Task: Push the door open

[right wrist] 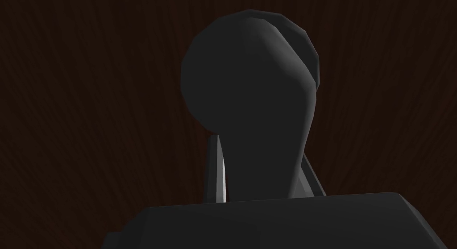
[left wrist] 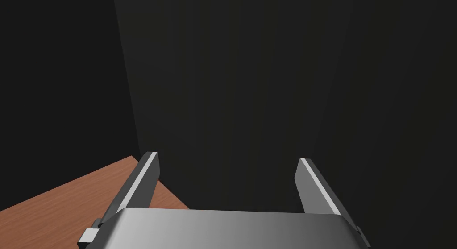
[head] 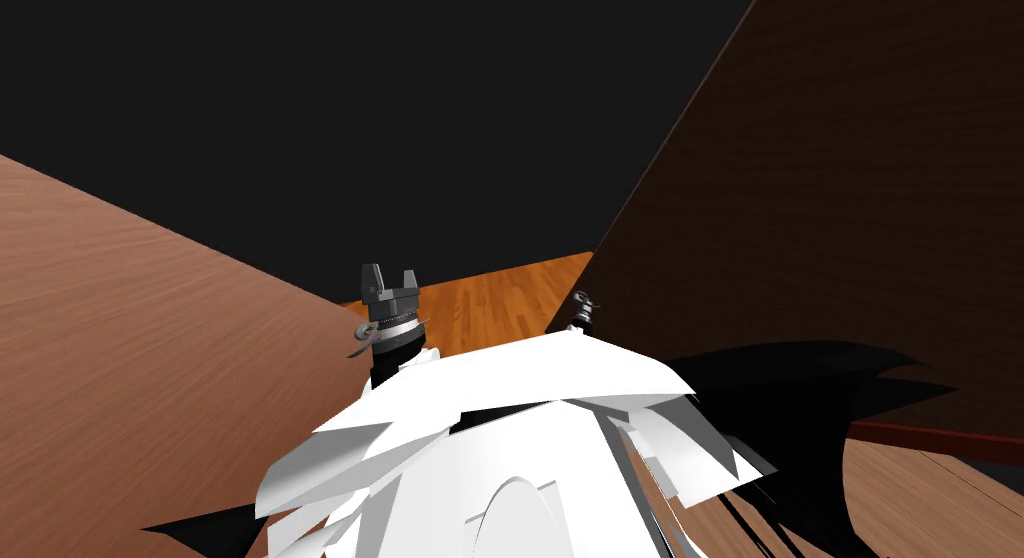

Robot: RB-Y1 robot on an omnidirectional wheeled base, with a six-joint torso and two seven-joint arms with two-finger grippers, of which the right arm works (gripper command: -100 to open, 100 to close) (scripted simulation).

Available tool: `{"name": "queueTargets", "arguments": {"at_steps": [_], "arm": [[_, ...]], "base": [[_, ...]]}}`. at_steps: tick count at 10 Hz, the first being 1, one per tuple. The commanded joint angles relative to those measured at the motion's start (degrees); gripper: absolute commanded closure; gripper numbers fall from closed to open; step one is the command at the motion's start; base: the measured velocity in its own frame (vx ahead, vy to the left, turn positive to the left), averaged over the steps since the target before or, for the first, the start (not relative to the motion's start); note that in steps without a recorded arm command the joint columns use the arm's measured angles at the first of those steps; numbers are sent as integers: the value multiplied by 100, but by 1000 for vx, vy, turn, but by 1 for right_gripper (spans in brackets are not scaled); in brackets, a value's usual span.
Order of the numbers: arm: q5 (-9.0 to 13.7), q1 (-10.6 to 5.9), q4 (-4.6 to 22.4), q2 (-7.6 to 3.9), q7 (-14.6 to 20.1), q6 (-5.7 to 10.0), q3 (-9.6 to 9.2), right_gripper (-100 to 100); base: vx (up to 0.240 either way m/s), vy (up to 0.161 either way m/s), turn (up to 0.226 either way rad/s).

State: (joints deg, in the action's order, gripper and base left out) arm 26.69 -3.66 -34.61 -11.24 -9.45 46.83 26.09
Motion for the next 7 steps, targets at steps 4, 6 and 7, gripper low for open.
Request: {"name": "queueTargets", "arguments": {"at_steps": [4,6,7], "arm": [[158,-27,201,-145,-31,124,237,100],[162,-53,305,-156,-15,137,236,100],[264,-36,322,-192,-69,169,366,100]], "base": [[180,-11,-57],[148,-26,-33],[152,-70,-31]]}}
